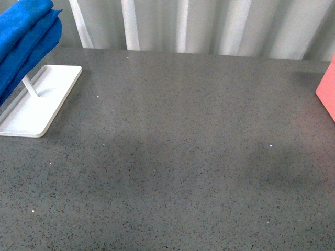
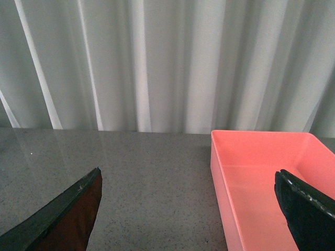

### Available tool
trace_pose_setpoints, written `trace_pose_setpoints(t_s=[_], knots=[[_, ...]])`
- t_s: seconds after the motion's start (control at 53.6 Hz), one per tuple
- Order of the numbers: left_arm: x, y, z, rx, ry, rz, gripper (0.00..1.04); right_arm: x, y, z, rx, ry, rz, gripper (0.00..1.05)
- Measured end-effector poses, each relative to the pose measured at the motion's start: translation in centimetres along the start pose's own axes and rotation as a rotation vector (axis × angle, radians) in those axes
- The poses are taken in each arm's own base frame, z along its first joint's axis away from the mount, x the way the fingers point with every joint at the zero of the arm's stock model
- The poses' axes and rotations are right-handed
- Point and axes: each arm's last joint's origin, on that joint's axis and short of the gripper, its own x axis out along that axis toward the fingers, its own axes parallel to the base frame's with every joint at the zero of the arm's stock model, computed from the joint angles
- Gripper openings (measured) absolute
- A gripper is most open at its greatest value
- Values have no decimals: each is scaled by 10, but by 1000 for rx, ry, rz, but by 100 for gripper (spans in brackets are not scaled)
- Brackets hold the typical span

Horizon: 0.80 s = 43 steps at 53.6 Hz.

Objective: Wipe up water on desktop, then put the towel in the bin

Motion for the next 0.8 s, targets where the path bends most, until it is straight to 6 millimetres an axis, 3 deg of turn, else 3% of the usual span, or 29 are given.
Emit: trace_pose_setpoints(t_s=[0.802], knots=[[0, 0, 0, 0, 0, 0, 98, 0, 0, 0, 0, 0, 0, 98]])
